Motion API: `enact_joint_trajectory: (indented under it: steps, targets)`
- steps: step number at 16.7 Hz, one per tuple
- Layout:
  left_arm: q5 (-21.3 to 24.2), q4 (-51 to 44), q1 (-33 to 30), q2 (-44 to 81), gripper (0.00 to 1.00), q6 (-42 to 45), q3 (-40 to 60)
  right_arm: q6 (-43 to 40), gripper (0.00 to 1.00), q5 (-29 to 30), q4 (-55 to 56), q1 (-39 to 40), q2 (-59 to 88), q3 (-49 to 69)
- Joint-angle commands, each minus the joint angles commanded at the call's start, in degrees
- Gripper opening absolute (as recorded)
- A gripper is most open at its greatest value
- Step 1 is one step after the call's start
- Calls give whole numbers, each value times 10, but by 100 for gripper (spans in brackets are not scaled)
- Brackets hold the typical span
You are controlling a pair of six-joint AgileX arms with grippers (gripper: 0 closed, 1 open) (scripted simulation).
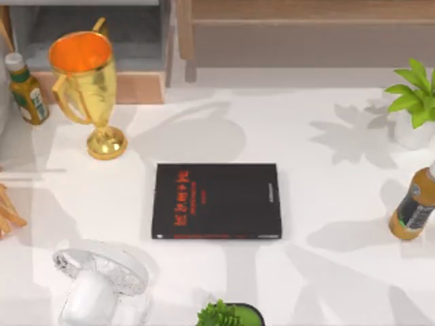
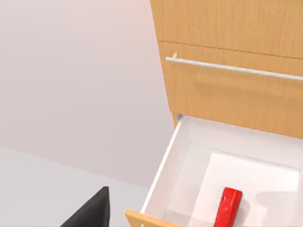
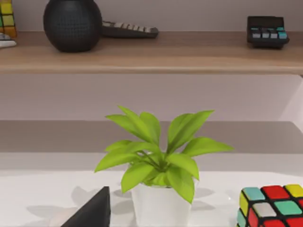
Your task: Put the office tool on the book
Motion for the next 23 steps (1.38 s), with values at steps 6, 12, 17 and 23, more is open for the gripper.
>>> enact_joint_trajectory:
  steps: [6, 12, 17, 23]
  targets:
    - [15, -97, 6, 273, 100, 63, 262, 0, 100, 0, 0, 0, 0, 0]
    - [41, -211, 19, 604, 100, 104, 397, 0, 100, 0, 0, 0, 0, 0]
    - [79, -264, 19, 770, 100, 128, 494, 0, 100, 0, 0, 0, 0, 0]
    - [92, -271, 14, 803, 100, 137, 505, 0, 100, 0, 0, 0, 0, 0]
